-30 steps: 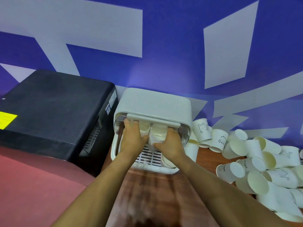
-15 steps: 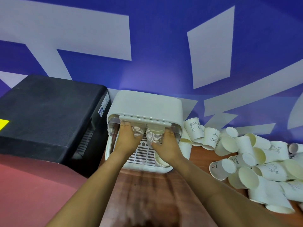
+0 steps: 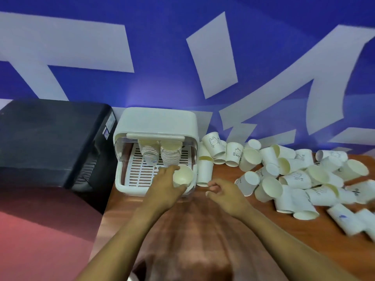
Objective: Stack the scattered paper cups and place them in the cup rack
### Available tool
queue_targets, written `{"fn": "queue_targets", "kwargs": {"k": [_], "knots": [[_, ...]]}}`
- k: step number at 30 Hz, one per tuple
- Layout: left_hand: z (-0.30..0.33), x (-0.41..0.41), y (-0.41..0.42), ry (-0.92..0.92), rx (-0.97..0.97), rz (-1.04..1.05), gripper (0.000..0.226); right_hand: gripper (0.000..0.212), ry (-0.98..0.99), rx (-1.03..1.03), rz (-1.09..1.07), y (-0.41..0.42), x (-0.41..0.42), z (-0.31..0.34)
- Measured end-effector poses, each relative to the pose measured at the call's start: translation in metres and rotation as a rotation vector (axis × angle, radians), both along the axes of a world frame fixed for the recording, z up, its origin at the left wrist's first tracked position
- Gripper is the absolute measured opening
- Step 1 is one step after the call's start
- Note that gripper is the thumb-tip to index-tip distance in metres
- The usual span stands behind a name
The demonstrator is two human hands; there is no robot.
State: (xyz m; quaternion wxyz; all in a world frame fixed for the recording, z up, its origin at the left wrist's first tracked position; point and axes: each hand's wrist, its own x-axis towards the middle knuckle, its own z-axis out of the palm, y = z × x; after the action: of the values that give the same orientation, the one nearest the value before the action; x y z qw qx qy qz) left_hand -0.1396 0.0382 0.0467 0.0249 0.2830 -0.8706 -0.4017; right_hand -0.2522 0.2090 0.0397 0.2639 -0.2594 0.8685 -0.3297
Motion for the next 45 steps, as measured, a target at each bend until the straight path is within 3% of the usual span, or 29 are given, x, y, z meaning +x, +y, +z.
{"fn": "queue_targets", "kwargs": {"k": [7,14,21,27,36,45], "knots": [[-0.002,-0.022,0.066,-0.014,0.072,-0.176,0.057,0.029,0.056,0.120,-0.068,0.073,-0.021,-0.009],[-0.007,-0.077,0.125,-0.089,0.020,-0.236,0.068,0.041,0.172,0.211,-0.124,0.138,-0.067,-0.013],[-0.028,-0.137,0.168,-0.159,-0.153,-0.256,0.082,0.075,0.288,0.296,-0.062,0.170,-0.118,-0.019],[-0.046,-0.178,0.184,-0.284,-0.273,-0.269,0.071,0.101,0.275,0.357,0.020,0.173,-0.141,-0.028],[-0.074,-0.213,0.191,-0.422,-0.298,-0.271,0.071,0.094,0.304,0.349,0.094,0.170,-0.156,-0.045],[-0.070,-0.197,0.187,-0.351,-0.440,-0.206,0.055,0.078,0.311,0.269,0.101,0.173,-0.154,-0.041]]}}
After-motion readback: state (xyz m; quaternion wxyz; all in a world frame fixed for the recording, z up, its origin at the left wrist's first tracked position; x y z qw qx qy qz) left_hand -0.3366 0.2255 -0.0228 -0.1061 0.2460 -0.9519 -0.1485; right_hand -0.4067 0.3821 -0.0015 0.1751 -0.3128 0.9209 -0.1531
